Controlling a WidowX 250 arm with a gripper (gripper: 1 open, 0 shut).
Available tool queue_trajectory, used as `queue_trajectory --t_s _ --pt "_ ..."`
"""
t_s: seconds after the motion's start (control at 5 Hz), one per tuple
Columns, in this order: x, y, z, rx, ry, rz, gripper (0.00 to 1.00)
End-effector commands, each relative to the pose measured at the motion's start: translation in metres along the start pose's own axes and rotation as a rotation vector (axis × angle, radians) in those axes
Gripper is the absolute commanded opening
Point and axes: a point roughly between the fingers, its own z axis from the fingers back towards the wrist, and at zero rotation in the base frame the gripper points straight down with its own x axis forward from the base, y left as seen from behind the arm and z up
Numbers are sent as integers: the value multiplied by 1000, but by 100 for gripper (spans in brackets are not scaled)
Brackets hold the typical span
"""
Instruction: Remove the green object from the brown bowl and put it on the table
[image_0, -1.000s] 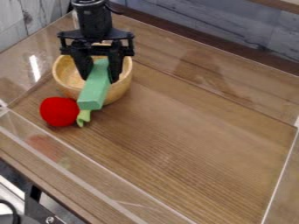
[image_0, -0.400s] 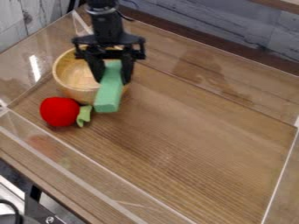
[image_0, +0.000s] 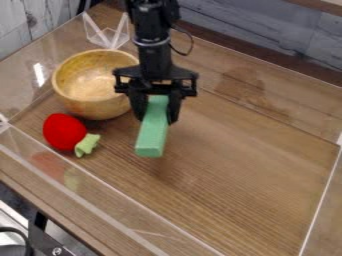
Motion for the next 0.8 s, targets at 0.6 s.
queue_trajectory --t_s 0.6 --pt "35 2 12 -16 -23 58 0"
